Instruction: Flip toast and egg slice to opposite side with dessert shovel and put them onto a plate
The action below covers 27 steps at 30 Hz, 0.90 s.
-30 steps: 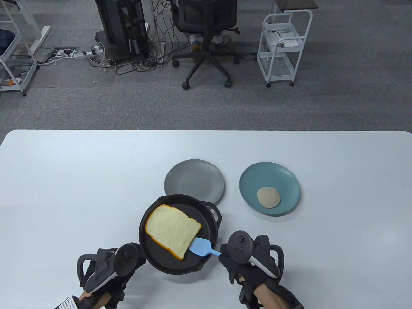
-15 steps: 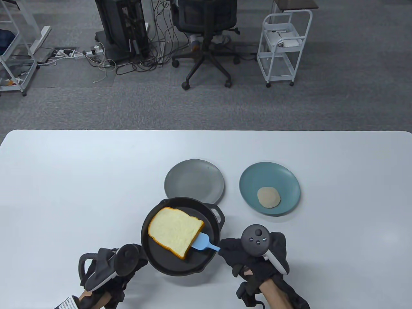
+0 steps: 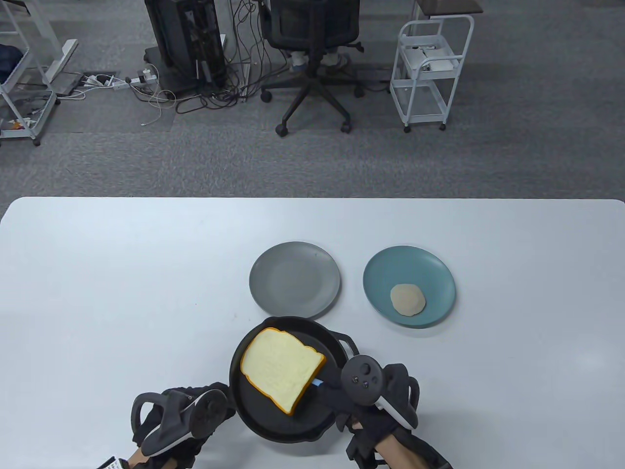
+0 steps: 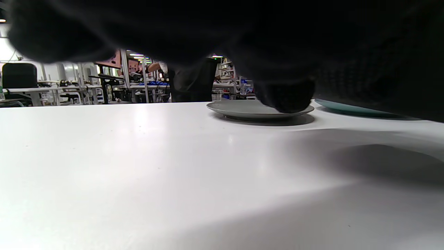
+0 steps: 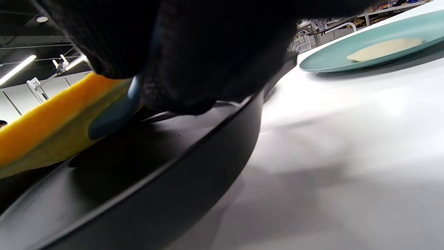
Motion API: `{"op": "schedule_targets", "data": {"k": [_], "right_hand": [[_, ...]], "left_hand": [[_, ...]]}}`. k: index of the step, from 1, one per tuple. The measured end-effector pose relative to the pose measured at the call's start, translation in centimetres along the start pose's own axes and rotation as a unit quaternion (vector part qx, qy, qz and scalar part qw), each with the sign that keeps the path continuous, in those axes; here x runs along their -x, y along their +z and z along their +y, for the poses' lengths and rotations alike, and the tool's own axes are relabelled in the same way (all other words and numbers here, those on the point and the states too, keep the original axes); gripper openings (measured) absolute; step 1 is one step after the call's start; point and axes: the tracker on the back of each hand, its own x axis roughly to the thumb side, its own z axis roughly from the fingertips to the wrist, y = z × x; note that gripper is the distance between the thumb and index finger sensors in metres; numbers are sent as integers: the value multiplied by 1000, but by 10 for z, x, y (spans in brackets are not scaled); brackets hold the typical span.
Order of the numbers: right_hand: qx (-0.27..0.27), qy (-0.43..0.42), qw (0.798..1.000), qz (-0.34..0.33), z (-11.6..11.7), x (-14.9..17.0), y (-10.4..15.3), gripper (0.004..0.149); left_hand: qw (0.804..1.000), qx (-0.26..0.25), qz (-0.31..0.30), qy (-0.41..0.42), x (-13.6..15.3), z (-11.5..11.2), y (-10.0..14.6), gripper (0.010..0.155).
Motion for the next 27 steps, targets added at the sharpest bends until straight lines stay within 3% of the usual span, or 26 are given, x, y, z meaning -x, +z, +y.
{"op": "schedule_targets", "data": {"k": [8, 17, 27], "right_hand": [[-1, -9, 1000, 2, 6, 0, -1, 46], [0, -111, 993, 29, -9, 20, -4, 45], [84, -176, 974, 119, -42, 71, -6, 45]], "left_hand": [[1000, 6, 2, 1, 2, 0, -1, 46], [999, 15, 33, 9, 17, -1, -8, 46], [999, 25, 38, 5, 23, -3, -11, 46]]}}
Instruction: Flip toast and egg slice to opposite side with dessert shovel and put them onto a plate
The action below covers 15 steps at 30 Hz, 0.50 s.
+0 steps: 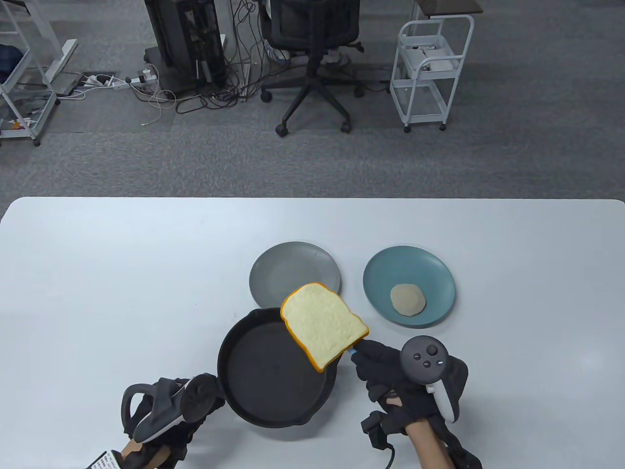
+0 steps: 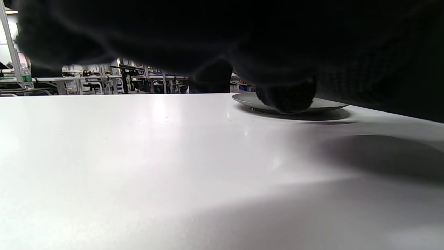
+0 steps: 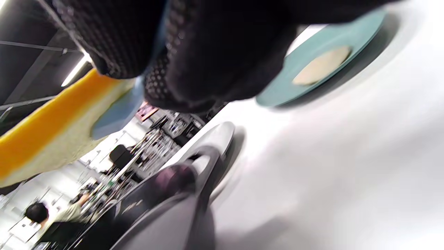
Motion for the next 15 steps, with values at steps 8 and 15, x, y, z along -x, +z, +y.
{"op": "schedule_targets", "data": {"k": [8, 15], "right_hand": [[71, -4, 994, 82, -28, 31, -16, 46], [100, 41, 985, 134, -28, 54, -48, 47]], "left_hand": [[1000, -13, -13, 3, -5, 6, 5, 46], [1000, -13, -21, 1, -8, 6, 7, 47]]}}
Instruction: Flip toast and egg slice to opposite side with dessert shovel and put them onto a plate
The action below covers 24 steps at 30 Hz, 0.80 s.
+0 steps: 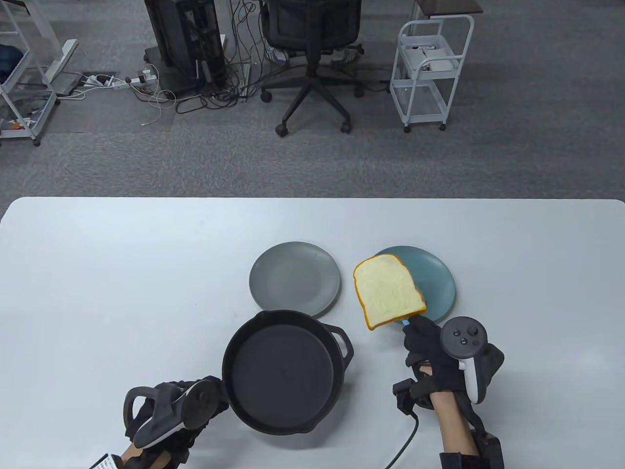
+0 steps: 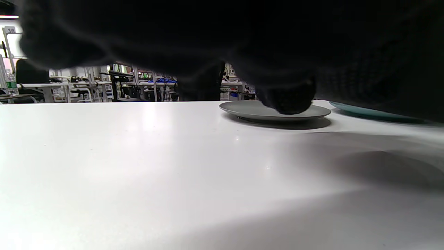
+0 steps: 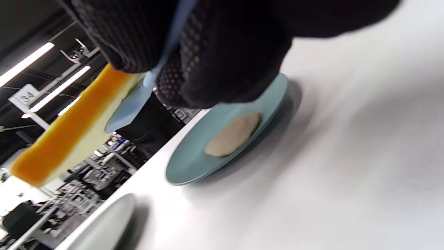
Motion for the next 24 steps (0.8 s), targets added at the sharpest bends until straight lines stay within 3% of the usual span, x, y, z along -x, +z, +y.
{"op": "schedule_targets", "data": {"k": [9, 16, 24], "right_hand": [[44, 114, 992, 1, 10, -16, -39, 47], [97, 256, 960, -56, 29, -29, -44, 47], [142, 368, 916, -69, 24, -41, -39, 46]], "left_hand": [[1000, 5, -11, -2, -4, -1, 1, 47], [1000, 8, -17, -5, -6, -2, 2, 47], [1000, 9, -20, -4, -8, -2, 2, 47]]}}
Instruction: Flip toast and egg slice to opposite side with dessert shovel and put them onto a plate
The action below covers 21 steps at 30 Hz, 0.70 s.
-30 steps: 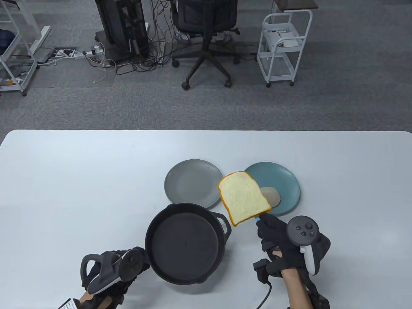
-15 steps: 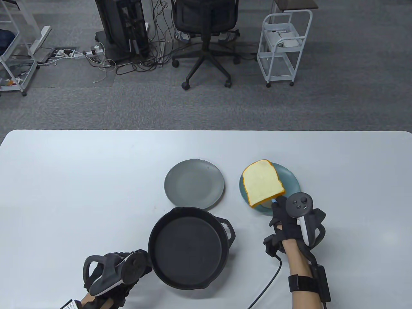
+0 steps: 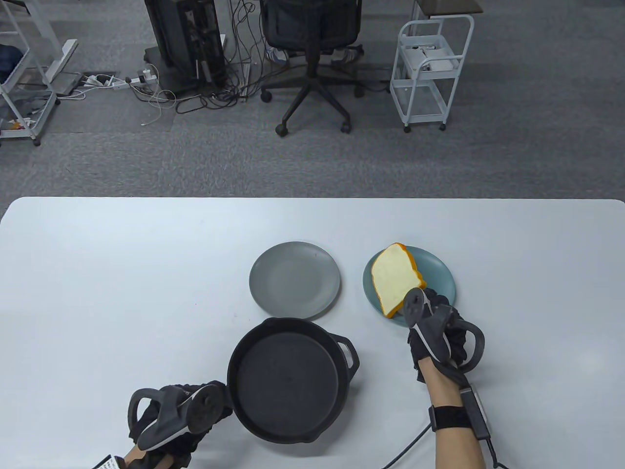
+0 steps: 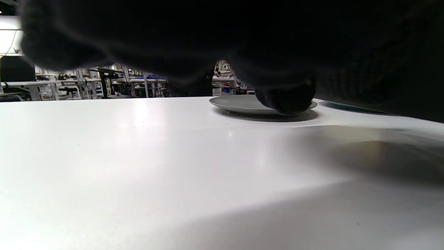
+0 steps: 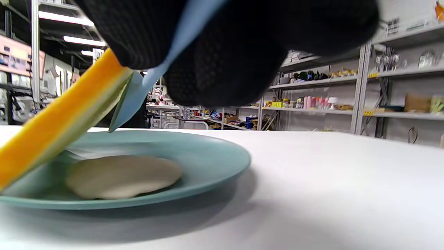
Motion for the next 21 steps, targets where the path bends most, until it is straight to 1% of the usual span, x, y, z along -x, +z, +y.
{"op": "schedule_targets", "data": {"k": [4, 9, 14, 18, 19, 21], "right_hand": [[6, 55, 998, 10, -2, 3, -2, 46], [31, 131, 991, -6, 1, 6, -6, 46], [52, 216, 975, -34, 7, 4, -9, 46], [59, 279, 958, -30, 6, 6, -14, 46], [60, 281, 957, -28, 5, 8, -15, 46], [53, 261, 964, -15, 3, 13, -17, 46]], "left_hand": [[1000, 0, -2, 0, -1, 0, 0, 47], [1000, 0, -5, 0, -2, -1, 1, 47], [1000, 4, -6, -4, -3, -1, 1, 47], [1000, 4, -5, -5, -3, -1, 1, 47], [1000, 4, -5, -5, -3, -1, 1, 47], [1000, 3, -5, -5, -3, -1, 1, 47]]}}
